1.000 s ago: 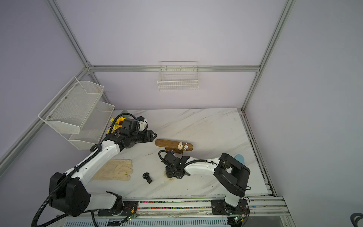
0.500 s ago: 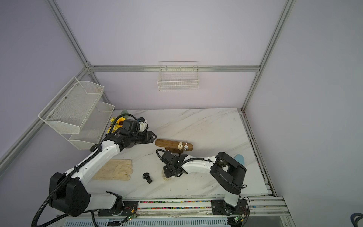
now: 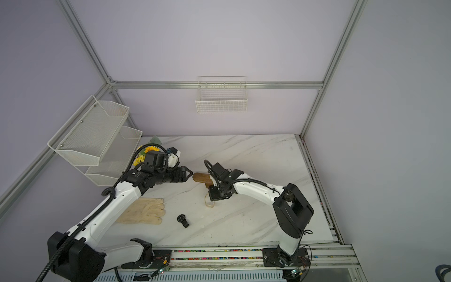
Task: Place watch on stand
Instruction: Pick up the watch at the center of the board.
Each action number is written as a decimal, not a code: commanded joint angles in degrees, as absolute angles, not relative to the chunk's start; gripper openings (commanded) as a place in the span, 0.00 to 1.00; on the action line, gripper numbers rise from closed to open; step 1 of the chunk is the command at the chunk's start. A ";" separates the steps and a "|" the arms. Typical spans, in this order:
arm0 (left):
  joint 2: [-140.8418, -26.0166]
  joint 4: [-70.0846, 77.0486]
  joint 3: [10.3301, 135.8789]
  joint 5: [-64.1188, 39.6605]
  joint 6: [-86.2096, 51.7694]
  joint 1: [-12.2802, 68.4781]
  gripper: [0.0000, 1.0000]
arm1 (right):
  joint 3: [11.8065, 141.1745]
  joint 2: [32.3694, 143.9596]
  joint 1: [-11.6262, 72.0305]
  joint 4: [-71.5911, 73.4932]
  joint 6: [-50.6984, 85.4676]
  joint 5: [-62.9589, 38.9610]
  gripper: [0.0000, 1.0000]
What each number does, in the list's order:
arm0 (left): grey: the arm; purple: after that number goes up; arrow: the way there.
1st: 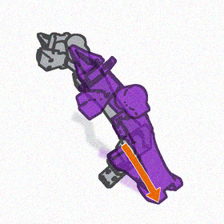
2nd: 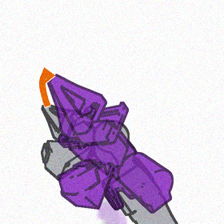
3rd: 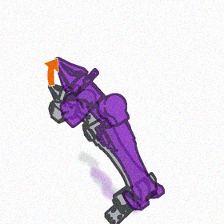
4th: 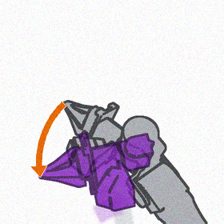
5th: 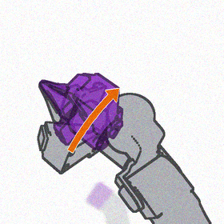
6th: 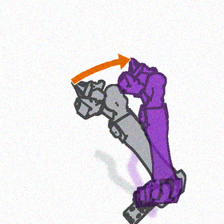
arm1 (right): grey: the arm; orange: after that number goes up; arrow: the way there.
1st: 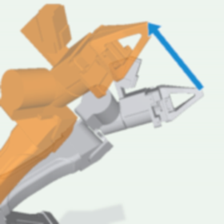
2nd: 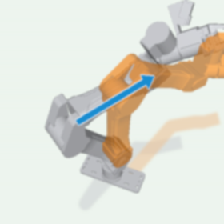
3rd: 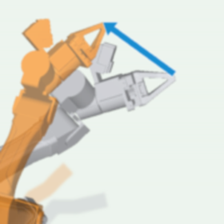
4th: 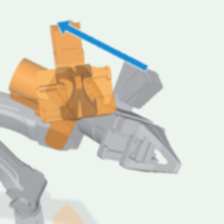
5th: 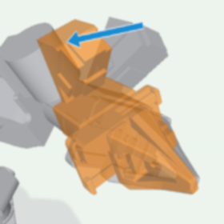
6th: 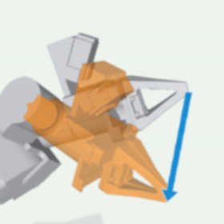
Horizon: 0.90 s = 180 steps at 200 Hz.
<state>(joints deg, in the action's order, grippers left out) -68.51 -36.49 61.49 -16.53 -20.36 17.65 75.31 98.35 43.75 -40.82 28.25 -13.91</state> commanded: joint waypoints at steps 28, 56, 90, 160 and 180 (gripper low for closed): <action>-65.26 -33.46 60.69 -28.86 -18.02 18.06 0.67 | 85.64 97.33 36.93 -55.61 22.85 -25.14 0.00; -65.39 -33.24 61.17 -30.54 -15.00 21.48 0.67 | 88.36 99.16 33.18 -56.73 22.55 -32.05 0.00; -66.25 -33.27 62.85 -30.71 -10.75 27.26 0.70 | 93.75 102.77 32.70 -61.05 20.49 -33.04 0.00; -68.31 -33.40 63.69 -25.54 -2.87 33.38 0.70 | 93.97 105.56 32.70 -65.13 17.71 -38.93 0.00; -70.36 -33.40 64.89 -26.78 -2.27 33.95 0.71 | 92.97 105.47 32.84 -65.28 17.67 -40.12 0.00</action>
